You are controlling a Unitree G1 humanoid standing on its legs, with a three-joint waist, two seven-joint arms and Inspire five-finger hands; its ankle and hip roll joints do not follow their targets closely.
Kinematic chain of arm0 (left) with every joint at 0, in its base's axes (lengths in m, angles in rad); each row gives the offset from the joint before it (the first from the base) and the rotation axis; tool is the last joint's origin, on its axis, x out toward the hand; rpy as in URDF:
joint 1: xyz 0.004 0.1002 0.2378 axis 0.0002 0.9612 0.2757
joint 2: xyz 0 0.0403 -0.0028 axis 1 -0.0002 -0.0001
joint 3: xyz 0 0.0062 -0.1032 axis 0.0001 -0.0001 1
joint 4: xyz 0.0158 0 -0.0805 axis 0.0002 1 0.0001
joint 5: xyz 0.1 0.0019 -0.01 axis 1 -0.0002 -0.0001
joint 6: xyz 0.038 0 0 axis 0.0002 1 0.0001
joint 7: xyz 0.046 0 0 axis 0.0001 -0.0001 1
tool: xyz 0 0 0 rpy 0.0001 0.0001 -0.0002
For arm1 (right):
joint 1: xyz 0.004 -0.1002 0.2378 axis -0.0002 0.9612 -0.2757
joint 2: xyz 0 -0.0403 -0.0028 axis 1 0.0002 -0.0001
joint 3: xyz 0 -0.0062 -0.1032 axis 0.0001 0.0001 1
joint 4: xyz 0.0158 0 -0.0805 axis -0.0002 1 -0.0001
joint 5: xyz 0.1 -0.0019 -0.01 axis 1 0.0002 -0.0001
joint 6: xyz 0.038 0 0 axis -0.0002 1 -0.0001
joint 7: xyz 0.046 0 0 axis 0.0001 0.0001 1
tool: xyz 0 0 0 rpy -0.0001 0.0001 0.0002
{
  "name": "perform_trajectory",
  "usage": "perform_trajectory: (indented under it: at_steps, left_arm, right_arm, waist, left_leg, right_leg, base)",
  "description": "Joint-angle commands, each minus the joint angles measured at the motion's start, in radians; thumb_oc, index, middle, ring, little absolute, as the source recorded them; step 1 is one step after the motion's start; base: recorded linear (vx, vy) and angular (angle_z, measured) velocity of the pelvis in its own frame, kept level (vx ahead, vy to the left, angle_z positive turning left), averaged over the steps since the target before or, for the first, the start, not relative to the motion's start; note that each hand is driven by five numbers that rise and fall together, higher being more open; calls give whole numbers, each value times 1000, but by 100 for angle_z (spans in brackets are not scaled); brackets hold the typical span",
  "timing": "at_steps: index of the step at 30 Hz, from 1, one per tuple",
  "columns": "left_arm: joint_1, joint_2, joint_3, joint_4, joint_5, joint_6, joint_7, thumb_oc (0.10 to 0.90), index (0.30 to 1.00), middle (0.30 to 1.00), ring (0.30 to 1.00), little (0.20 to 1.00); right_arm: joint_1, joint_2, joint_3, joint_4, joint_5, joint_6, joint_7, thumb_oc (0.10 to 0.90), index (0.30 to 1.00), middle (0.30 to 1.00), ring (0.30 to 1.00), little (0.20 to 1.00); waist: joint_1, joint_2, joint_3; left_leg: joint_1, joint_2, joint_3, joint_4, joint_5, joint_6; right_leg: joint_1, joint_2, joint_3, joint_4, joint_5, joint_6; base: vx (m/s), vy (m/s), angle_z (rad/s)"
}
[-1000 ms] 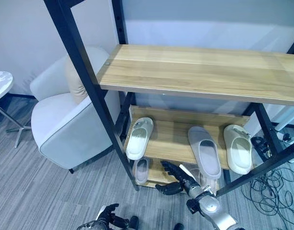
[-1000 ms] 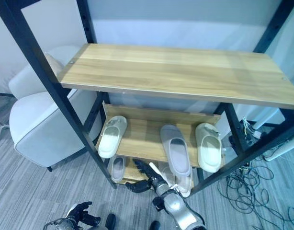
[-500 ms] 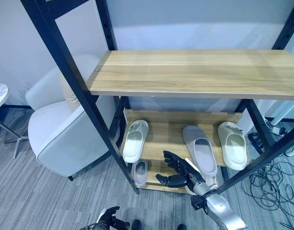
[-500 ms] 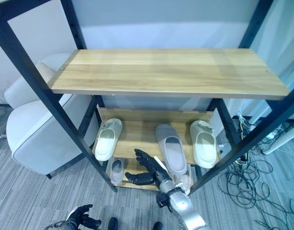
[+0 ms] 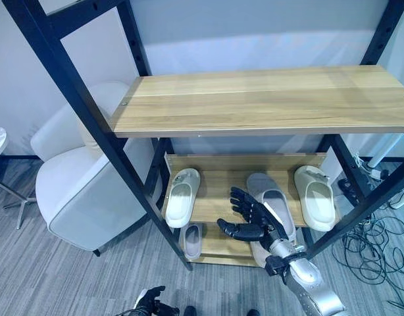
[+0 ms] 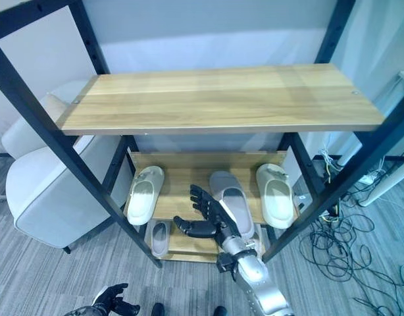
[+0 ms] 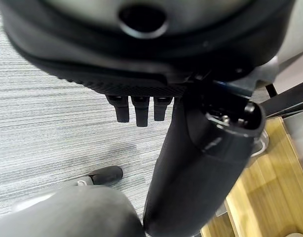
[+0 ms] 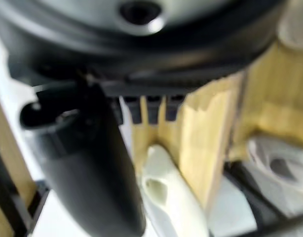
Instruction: Arrange the slippers neatly on the shoe rack.
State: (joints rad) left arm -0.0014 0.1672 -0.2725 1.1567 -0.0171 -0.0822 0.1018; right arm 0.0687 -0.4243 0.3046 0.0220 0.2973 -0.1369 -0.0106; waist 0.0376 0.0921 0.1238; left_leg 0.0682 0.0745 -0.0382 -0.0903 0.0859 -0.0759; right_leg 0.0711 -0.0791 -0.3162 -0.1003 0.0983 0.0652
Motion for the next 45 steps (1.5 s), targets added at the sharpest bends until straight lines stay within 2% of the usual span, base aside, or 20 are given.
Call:
perform_trajectory:
  at_steps: [1,8,14,15,16,20,22,29,34,45]
  left_arm:
    - [-22,-42,-62,30,11,-27,13,800,900,900,900,900]
    - [-6,-41,-71,17,45,-37,8,800,900,900,900,900]
    - [9,-34,-62,8,76,-46,-5,800,900,900,900,900]
    - [13,-30,-62,5,82,-46,-12,800,900,900,900,900]
    - [13,-31,-63,5,82,-46,-12,800,900,900,900,900]
    - [25,-21,-63,-10,87,-48,-28,800,900,900,900,900]
    - [28,-20,-65,-12,89,-47,-31,800,900,900,900,900]
    - [35,-13,-77,-13,88,-44,-44,800,900,900,900,900]
    - [43,-11,-84,-13,81,-40,-49,800,900,900,900,900]
    - [44,-11,-86,2,60,-32,-36,800,900,900,900,900]
  right_arm:
    - [-91,-18,-60,-195,-110,-145,-61,800,900,900,900,900]
    - [-143,-92,-140,-260,-295,-168,-146,800,900,900,900,900]
    - [-156,-213,-254,-318,-449,-173,-203,800,900,900,900,900]
    - [-156,-255,-282,-325,-486,-168,-211,800,900,900,900,900]
    - [-155,-255,-283,-325,-486,-168,-212,800,900,900,900,900]
    - [-155,-379,-327,-313,-585,-150,-221,800,900,900,900,900]
    - [-157,-396,-330,-305,-594,-147,-222,800,900,900,900,900]
    - [-179,-457,-303,-228,-647,-124,-233,800,900,900,900,900]
    - [-216,-503,-244,-147,-706,-97,-232,800,900,900,900,900]
    - [-311,-477,-127,5,-751,-60,-262,800,900,900,900,900]
  waist:
    - [5,-31,-25]
    - [6,-30,-28]
    - [5,-32,-34]
    - [3,-35,-35]
    - [3,-34,-35]
    - [-1,-37,-35]
    - [-1,-37,-35]
    - [2,-42,-32]
    - [8,-47,-25]
    - [31,-64,-9]
  left_leg:
    - [-40,-39,38,3,-41,-7]
    - [-37,-41,38,3,-46,-4]
    - [-33,-42,42,3,-52,-2]
    - [-32,-43,43,3,-55,0]
    - [-32,-43,44,3,-55,0]
    - [-28,-43,50,3,-62,4]
    - [-28,-43,51,3,-63,5]
    - [-32,-43,53,3,-66,9]
    - [-39,-44,52,3,-66,11]
    - [-71,-47,38,3,-61,13]
  right_leg:
    - [81,18,42,17,-176,25]
    - [82,17,45,14,-175,31]
    - [83,16,49,13,-174,37]
    - [83,15,51,13,-172,38]
    - [83,15,51,13,-172,38]
    - [83,13,55,13,-171,42]
    - [82,13,56,13,-171,43]
    - [75,12,60,13,-167,45]
    - [65,11,58,13,-164,46]
    - [40,10,47,13,-160,48]
  base:
    - [0,0,0]
    - [0,0,0]
    - [18,3,-1]
    - [0,0,0]
    - [32,4,-3]
    - [31,6,-7]
    - [15,5,-5]
    - [8,2,-1]
    - [7,3,0]
    - [0,1,0]
